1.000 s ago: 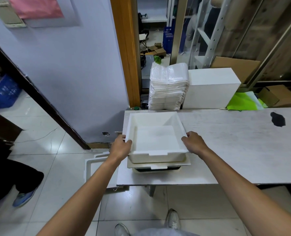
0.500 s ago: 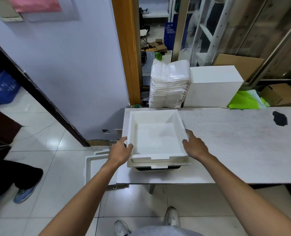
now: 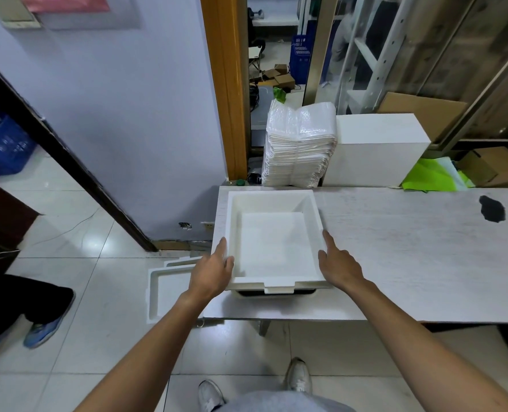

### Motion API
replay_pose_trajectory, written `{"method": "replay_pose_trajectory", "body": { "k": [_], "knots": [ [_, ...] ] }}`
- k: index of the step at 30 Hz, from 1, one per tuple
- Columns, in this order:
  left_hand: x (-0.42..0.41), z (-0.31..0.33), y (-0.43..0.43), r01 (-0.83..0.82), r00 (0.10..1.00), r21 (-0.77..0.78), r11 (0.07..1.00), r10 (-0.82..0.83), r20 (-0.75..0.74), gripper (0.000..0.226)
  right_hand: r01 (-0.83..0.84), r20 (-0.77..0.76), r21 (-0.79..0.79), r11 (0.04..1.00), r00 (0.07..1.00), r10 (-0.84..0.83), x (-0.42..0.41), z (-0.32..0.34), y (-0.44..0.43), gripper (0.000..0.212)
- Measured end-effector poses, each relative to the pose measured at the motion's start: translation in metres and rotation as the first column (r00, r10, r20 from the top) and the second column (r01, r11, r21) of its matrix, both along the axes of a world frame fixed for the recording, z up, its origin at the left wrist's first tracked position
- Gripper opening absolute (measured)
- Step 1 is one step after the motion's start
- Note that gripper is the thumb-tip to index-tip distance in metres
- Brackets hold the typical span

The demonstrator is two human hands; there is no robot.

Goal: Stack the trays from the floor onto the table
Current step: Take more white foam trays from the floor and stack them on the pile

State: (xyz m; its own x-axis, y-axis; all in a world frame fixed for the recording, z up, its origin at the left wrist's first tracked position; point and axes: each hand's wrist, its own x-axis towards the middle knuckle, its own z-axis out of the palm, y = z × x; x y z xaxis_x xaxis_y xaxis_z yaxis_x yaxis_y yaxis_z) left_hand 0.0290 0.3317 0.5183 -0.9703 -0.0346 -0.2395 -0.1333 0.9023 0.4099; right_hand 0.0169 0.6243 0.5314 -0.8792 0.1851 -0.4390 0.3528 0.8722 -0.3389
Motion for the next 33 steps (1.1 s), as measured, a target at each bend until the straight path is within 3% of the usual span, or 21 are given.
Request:
{"method": "replay_pose_trajectory", "body": {
  "k": [4,12,21,33],
  "knots": [
    [0.0,0.002,0.001,0.027,1.0,-0.058,0.998,-0.026,0.018,0.056,-0.011,0.003,0.043,0.999,1.0,0.011,0.002,-0.003,-0.001,0.06],
    [-0.001,-0.003,0.002,0.146,0.988,-0.33,0.932,-0.153,0.006,0.059,-0.071,-0.013,0.153,0.986,0.997,0.074,0.001,-0.008,-0.005,0.063],
    [-0.002,-0.001,0.004,0.178,0.984,-0.374,0.91,-0.169,0.056,0.061,-0.094,0.032,0.255,0.962,0.996,0.089,-0.003,-0.007,-0.01,0.082],
    [0.001,-0.008,0.007,0.173,0.985,-0.407,0.897,-0.165,0.056,0.063,-0.121,-0.003,0.268,0.956,0.992,0.127,0.001,-0.016,-0.008,0.08]
  ]
}}
